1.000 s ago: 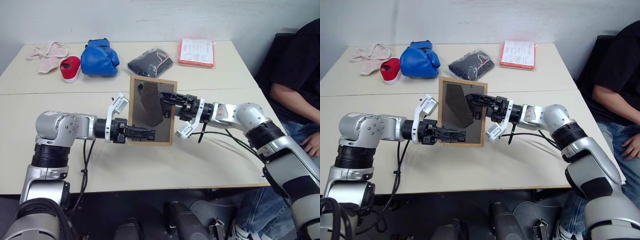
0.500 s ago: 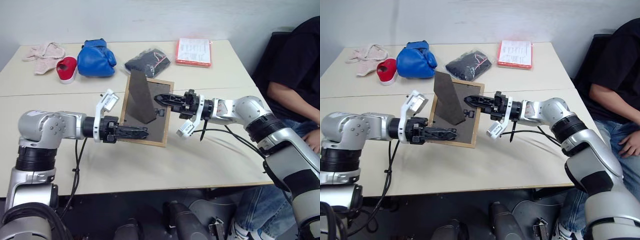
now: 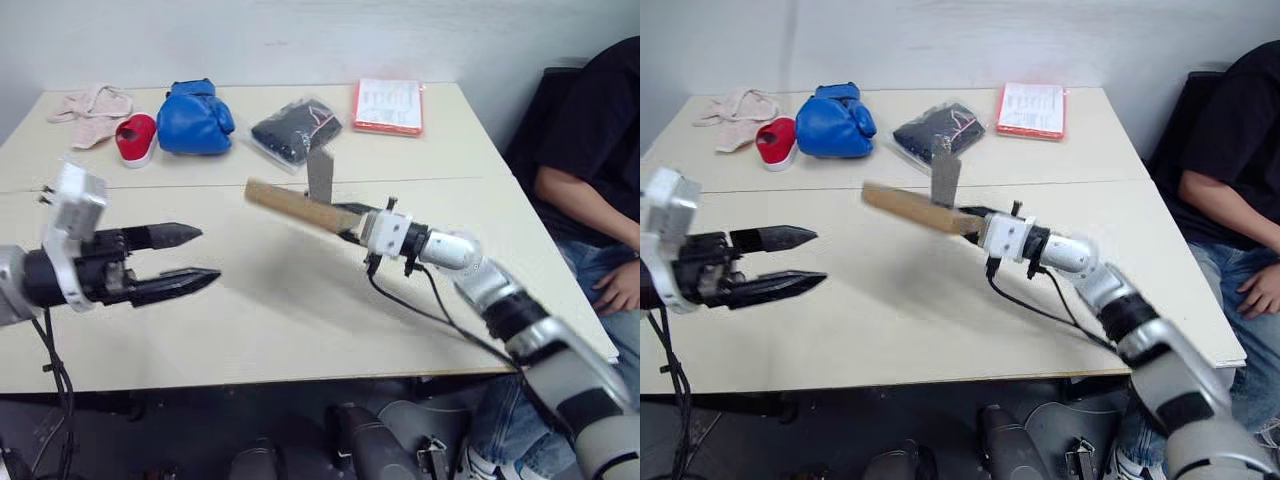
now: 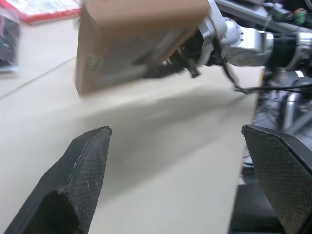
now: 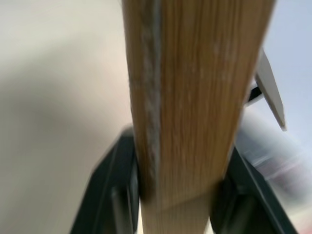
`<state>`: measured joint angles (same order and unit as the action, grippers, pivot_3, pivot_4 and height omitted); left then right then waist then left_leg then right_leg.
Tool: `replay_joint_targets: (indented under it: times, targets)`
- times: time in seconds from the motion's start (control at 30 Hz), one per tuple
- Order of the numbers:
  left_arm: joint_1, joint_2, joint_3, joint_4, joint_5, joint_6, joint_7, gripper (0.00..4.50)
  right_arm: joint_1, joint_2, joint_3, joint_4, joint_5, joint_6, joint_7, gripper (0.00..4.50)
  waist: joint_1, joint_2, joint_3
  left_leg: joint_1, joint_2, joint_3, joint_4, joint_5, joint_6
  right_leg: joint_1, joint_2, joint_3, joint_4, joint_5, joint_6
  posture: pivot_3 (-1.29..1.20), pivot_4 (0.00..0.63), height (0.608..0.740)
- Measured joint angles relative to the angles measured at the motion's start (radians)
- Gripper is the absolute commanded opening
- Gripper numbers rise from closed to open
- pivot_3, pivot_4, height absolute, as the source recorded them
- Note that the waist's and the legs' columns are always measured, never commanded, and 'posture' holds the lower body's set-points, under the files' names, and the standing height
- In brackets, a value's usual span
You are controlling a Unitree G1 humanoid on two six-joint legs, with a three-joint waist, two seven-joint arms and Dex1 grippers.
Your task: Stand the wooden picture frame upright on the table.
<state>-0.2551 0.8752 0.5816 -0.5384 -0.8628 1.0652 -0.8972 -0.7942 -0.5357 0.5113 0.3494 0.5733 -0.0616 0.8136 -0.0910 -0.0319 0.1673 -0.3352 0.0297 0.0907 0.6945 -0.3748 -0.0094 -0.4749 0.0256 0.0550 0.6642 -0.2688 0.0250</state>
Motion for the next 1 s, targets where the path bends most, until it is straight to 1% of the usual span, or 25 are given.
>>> replay_joint_targets:
  times: [0.03,0.07,0.17,0.23,0.37,0.43,0.53,0.63,0.67,0.7,0.77,0.8,0.87,0.9,1.0]
  targets:
    - [0.000,-0.011,-0.006,-0.005,0.000,-0.016,0.023,4.50,-0.002,0.018,-0.037,-0.039,0.067,0.129,0.031,1.25,0.006,0.000,0.000,0.000,0.000,0.000,0.000,-0.001,0.002,0.000,0.000,0.000,0.000,0.000,0.000,0.00,0.150,0.740]
    - [0.000,-0.014,-0.007,-0.005,0.000,-0.027,0.036,4.50,-0.008,0.033,-0.062,-0.053,0.102,0.205,0.042,1.25,0.009,0.000,0.000,0.000,0.000,0.000,0.000,-0.002,0.004,0.000,0.000,0.000,0.000,0.000,0.000,0.00,0.150,0.740]
    - [0.000,-0.015,-0.013,-0.005,-0.003,-0.047,0.071,4.50,-0.016,0.092,-0.135,-0.035,0.151,0.402,0.050,1.25,0.011,0.000,0.000,-0.001,0.000,0.000,-0.002,-0.002,0.003,-0.002,0.000,0.000,-0.002,0.000,0.000,0.00,0.150,0.740]
    - [0.000,-0.015,-0.020,-0.003,-0.003,-0.065,0.080,4.50,-0.015,0.128,-0.152,0.004,0.135,0.467,0.058,1.25,0.011,0.000,0.000,-0.004,-0.001,0.001,-0.002,-0.001,0.001,-0.003,0.000,0.000,-0.003,0.000,0.000,0.00,0.150,0.740]
    - [0.000,-0.014,-0.043,0.006,-0.005,-0.080,0.089,4.50,0.012,0.169,-0.166,0.046,0.074,0.515,0.085,1.25,0.011,0.000,0.000,-0.006,-0.001,0.001,-0.002,-0.001,0.001,-0.005,0.000,0.000,-0.004,0.000,0.000,0.00,0.150,0.740]
    - [-0.007,-0.013,-0.053,0.021,-0.007,-0.087,0.091,4.50,0.023,0.183,-0.177,0.047,0.035,0.496,0.102,2.00,0.011,0.000,0.000,-0.006,-0.001,0.001,-0.002,-0.001,0.001,-0.005,0.000,0.000,-0.004,0.000,0.000,0.00,0.150,0.740]
    - [-0.017,-0.011,-0.063,0.046,-0.019,-0.092,0.096,4.50,0.041,0.185,-0.184,0.044,-0.024,0.489,0.131,2.85,0.008,-0.001,0.000,-0.005,-0.001,0.001,-0.002,-0.001,0.000,-0.004,0.000,0.000,-0.003,0.000,0.000,0.00,0.150,0.740]
    - [-0.027,0.005,-0.077,0.055,-0.031,-0.094,0.093,4.50,0.087,0.159,-0.193,-0.020,-0.050,0.503,0.161,3.88,0.010,-0.001,0.000,-0.005,-0.001,0.001,-0.002,-0.001,0.000,-0.005,0.000,0.000,-0.003,0.000,0.000,0.00,0.150,0.740]
    - [-0.030,0.012,-0.078,0.064,-0.033,-0.097,0.089,4.50,0.099,0.141,-0.200,-0.050,-0.056,0.513,0.167,4.26,0.009,-0.001,0.000,-0.005,-0.001,0.001,-0.002,-0.001,0.000,-0.004,0.000,0.000,-0.004,0.000,0.000,0.00,0.150,0.740]
    - [-0.036,0.018,-0.082,0.074,-0.034,-0.103,0.083,4.50,0.113,0.110,-0.210,-0.096,-0.057,0.535,0.172,4.48,0.010,0.000,0.000,-0.006,-0.001,0.001,-0.002,-0.001,0.000,-0.004,0.000,0.000,-0.004,0.000,0.000,0.00,0.150,0.740]
    - [-0.034,0.046,-0.083,0.084,-0.034,-0.112,0.068,4.50,0.141,0.005,-0.246,-0.194,-0.056,0.586,0.196,4.48,0.013,0.000,0.000,-0.006,-0.001,0.001,-0.002,-0.001,0.001,-0.004,0.000,0.000,-0.004,0.000,0.000,0.00,0.150,0.740]
    - [-0.034,0.056,-0.083,0.086,-0.033,-0.121,0.056,4.50,0.154,-0.065,-0.281,-0.247,-0.047,0.619,0.218,4.48,0.016,0.000,0.000,-0.006,-0.001,0.001,-0.002,-0.001,0.001,-0.004,0.000,0.000,-0.005,0.000,0.000,0.00,0.150,0.740]
    - [-0.025,0.078,-0.082,0.092,-0.030,-0.135,0.042,4.50,0.171,-0.169,-0.349,-0.321,-0.010,0.672,0.265,4.48,0.023,0.000,0.000,-0.005,-0.001,0.001,-0.002,-0.002,0.002,-0.004,0.000,0.000,-0.005,0.000,0.000,0.00,0.150,0.740]
    - [-0.022,0.084,-0.082,0.098,-0.028,-0.141,0.036,4.50,0.172,-0.202,-0.379,-0.342,0.005,0.690,0.282,4.48,0.026,0.000,0.000,-0.004,-0.001,0.001,-0.002,-0.002,0.003,-0.003,0.000,0.000,-0.005,0.000,0.000,0.00,0.150,0.740]
    - [-0.023,0.105,-0.088,0.130,-0.012,-0.175,0.009,4.50,0.199,-0.413,-0.523,-0.410,0.153,0.824,0.440,4.48,0.036,0.004,0.003,-0.004,-0.002,0.002,-0.003,-0.004,0.006,-0.004,0.000,0.001,-0.006,0.000,0.000,0.00,0.150,0.740]
